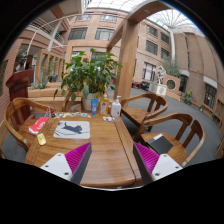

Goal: Arrange mouse

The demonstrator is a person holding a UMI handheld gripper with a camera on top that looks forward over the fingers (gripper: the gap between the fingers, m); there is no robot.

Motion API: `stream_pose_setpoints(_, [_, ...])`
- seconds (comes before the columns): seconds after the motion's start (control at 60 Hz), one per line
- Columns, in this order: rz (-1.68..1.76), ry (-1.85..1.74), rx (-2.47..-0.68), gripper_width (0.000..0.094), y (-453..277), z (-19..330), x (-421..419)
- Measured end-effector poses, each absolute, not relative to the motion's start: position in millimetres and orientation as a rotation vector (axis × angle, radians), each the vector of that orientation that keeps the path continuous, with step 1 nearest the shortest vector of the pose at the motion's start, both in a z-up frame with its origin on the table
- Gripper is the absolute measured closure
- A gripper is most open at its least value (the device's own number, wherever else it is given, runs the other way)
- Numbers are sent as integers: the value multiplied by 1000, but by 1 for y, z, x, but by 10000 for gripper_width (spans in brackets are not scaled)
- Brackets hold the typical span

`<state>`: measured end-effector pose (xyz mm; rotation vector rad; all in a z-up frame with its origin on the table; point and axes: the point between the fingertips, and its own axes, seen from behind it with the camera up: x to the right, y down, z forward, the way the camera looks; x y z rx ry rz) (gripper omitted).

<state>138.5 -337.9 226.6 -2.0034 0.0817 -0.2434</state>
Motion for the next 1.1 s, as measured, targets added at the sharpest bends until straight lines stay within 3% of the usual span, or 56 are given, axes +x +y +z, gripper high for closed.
stream_pose_setpoints(0.15, [-245, 68, -2071, 87, -348, 189, 133])
stream_pose_setpoints(0.267, [-232, 14, -2136, 87, -353, 135, 114])
stream_pose_setpoints(0.467, [-52, -123, -2239, 85, -356, 61, 6])
stream_pose_setpoints(0.767, [204, -283, -2195, 80, -271, 26, -172])
stream_pose_setpoints(1.1, [121, -350, -2233, 86, -151, -12, -242])
